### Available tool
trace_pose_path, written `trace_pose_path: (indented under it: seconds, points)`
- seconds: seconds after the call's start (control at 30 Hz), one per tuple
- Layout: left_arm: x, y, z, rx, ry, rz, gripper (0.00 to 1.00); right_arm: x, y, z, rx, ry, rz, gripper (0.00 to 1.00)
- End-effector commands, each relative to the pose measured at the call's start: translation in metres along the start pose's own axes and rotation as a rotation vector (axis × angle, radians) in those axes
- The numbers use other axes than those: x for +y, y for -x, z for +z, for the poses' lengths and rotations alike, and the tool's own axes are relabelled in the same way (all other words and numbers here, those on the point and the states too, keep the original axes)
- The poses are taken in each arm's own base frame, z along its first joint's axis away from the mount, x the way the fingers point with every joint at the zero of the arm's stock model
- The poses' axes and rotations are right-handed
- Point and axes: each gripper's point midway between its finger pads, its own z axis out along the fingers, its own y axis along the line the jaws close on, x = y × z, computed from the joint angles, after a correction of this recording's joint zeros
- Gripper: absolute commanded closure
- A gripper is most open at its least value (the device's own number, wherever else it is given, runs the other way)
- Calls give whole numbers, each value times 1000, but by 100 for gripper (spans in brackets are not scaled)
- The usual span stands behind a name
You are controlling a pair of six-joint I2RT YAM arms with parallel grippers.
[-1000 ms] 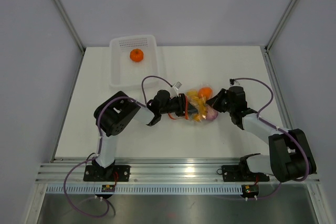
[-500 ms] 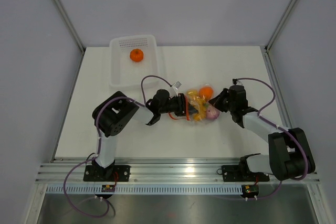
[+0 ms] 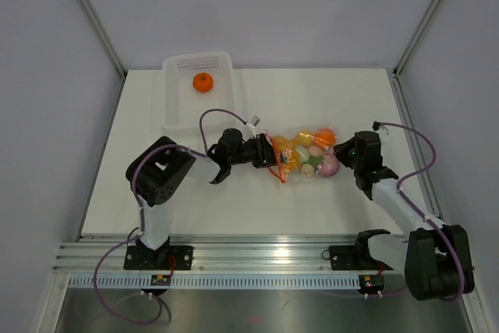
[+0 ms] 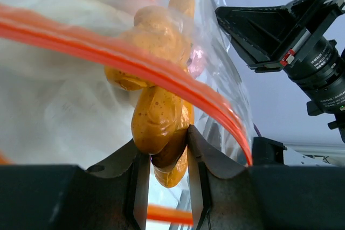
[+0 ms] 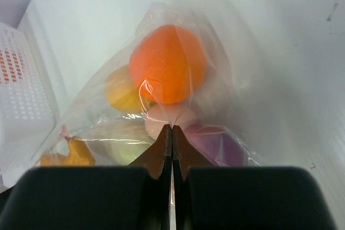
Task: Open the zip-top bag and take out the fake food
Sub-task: Pick up the fake vegetable from the zipper food storage bag.
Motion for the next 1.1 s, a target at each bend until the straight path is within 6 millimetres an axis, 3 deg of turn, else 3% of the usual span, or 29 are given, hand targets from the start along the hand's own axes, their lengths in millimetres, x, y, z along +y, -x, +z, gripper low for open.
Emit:
trace_pose_path:
  seconds: [0.0, 0.1, 0.23, 0.47, 0.6, 0.63, 0.83, 1.07]
  points:
    - [-25, 11, -10, -16, -69, 36, 88, -19, 23, -6, -119, -94, 41, 100]
    - [-27, 9, -11, -7, -75, 26, 88, -25, 33, -10, -170, -129, 63, 100]
    - [-28, 11, -12, -3, -75, 23, 89, -50, 35, -14, -200, -253, 106, 100]
    - [-12, 19, -24, -19, 1, -5, 93, -57, 37, -15, -212, -282, 129, 100]
    - [4, 22, -43, -56, 102, -25, 98, -56, 36, -15, -209, -270, 126, 100]
    - [-5, 31, -50, -89, 90, -4, 97, -55, 35, -14, -200, -266, 125, 100]
    - [-11, 47, -73, -139, 117, 22, 96, -53, 31, -11, -178, -254, 115, 100]
    - [-26, 83, -96, -210, 53, -28, 96, -51, 27, -8, -159, -236, 106, 100]
